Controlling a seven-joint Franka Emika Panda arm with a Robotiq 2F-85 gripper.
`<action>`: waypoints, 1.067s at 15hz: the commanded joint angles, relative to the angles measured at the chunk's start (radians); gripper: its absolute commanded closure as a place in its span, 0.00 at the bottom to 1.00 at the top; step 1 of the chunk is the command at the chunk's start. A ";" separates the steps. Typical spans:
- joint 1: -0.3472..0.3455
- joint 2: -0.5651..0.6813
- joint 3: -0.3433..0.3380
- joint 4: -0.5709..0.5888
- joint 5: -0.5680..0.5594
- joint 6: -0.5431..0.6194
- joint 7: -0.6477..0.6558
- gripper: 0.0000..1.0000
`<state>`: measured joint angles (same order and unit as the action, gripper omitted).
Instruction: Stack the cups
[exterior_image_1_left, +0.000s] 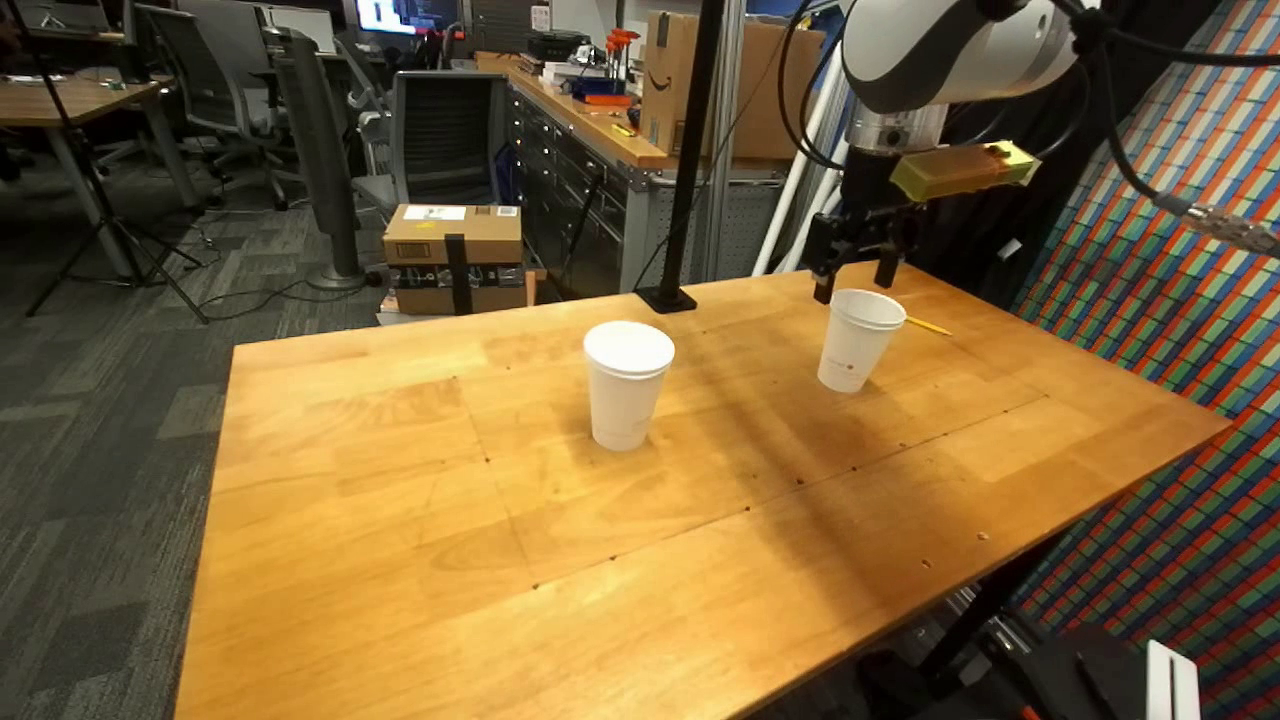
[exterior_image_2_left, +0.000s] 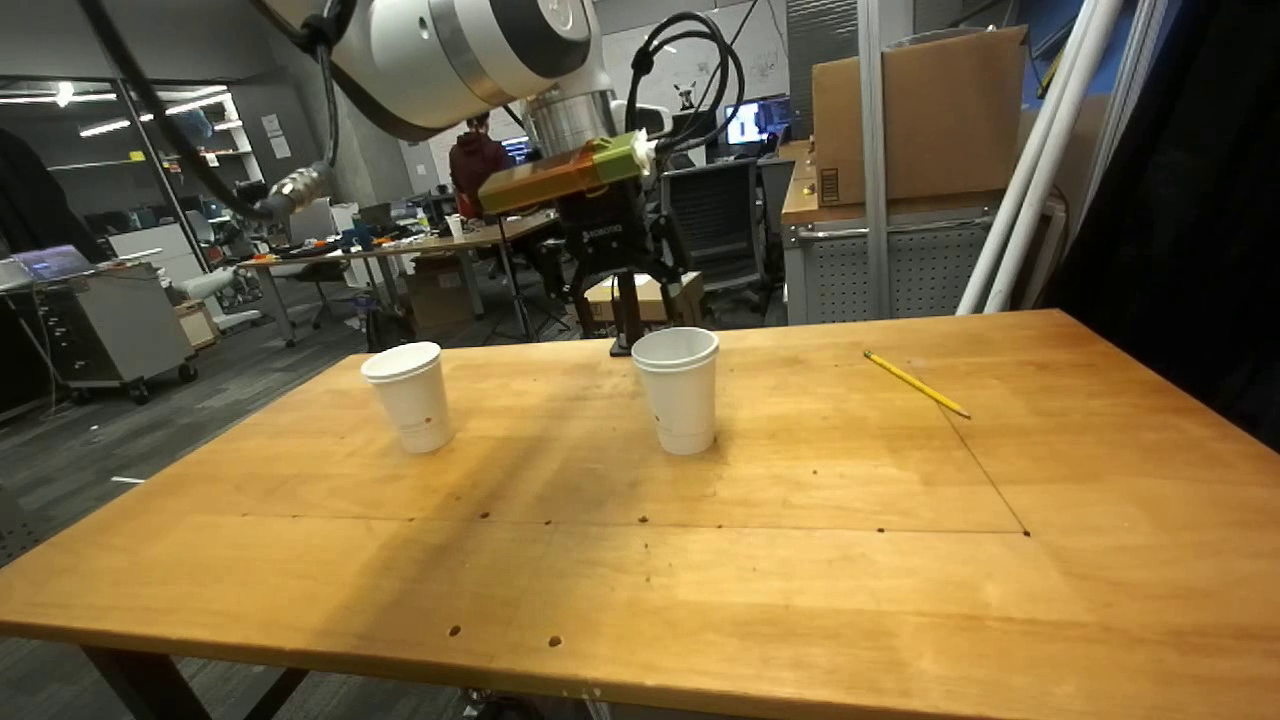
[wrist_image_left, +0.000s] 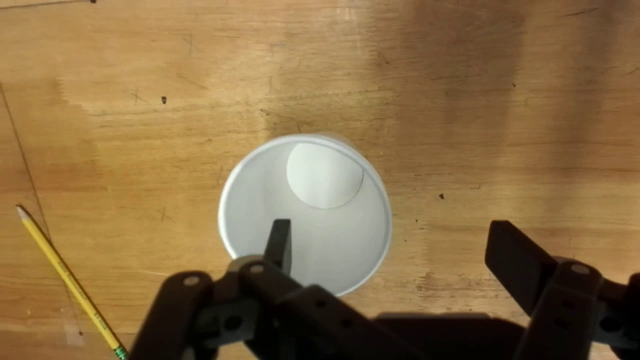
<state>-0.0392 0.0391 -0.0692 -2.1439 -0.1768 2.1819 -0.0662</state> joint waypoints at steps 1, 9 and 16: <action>0.000 -0.005 0.009 -0.018 -0.038 -0.019 0.069 0.00; -0.006 0.015 0.008 -0.052 0.025 -0.048 0.044 0.00; -0.010 0.021 0.008 -0.035 0.070 -0.051 0.001 0.00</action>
<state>-0.0414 0.0508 -0.0662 -2.1952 -0.1405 2.1356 -0.0235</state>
